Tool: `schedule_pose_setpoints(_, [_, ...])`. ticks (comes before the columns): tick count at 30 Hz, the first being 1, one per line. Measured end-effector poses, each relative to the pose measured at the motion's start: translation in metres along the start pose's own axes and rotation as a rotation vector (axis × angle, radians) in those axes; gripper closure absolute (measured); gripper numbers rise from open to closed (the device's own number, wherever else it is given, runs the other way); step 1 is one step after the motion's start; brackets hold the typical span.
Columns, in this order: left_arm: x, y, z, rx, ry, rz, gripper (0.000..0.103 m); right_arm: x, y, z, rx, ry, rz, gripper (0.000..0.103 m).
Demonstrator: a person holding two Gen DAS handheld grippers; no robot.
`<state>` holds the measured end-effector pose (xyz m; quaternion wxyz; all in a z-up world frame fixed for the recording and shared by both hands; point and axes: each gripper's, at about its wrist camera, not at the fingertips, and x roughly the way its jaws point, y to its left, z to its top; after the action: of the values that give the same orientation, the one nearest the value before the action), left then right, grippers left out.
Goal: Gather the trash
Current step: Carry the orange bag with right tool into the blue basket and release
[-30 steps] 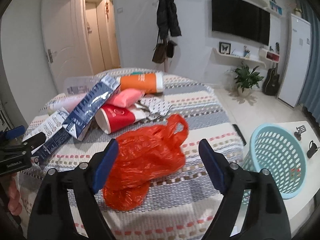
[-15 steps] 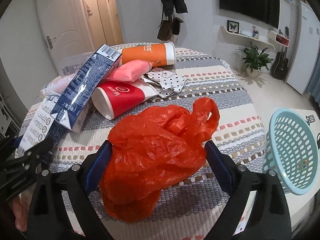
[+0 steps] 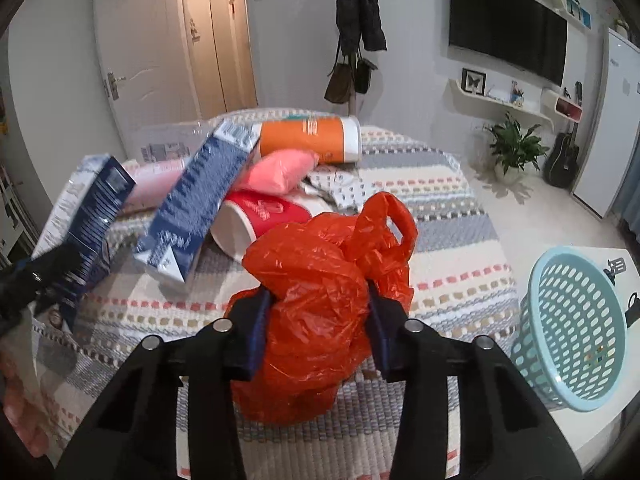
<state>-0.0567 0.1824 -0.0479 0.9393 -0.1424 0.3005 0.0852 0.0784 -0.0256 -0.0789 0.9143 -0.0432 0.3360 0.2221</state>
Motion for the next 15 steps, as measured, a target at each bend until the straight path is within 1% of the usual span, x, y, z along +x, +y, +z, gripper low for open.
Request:
schedule_pose_setpoints(4, [-0.017, -0.009, 0.012, -0.001, -0.057, -0.036, 0.049, -0.018, -0.008, 0.012, 0.015, -0.063, -0.002, 0.066])
schedule_pose_setpoints(7, [-0.023, -0.029, 0.024, 0.025, -0.088, -0.067, 0.049, -0.036, -0.022, 0.022, 0.034, -0.118, -0.019, 0.066])
schedule_pose_setpoints(10, [-0.023, -0.062, 0.040, 0.066, -0.108, -0.117, 0.049, -0.055, -0.045, 0.032, 0.070, -0.169, -0.045, 0.066])
schedule_pose_setpoints(13, [-0.021, -0.093, 0.050, 0.099, -0.117, -0.167, 0.049, -0.072, -0.073, 0.038, 0.109, -0.213, -0.093, 0.066])
schedule_pose_setpoints(15, [-0.016, -0.124, 0.056, 0.139, -0.119, -0.207, 0.049, -0.081, -0.097, 0.042, 0.142, -0.231, -0.122, 0.066])
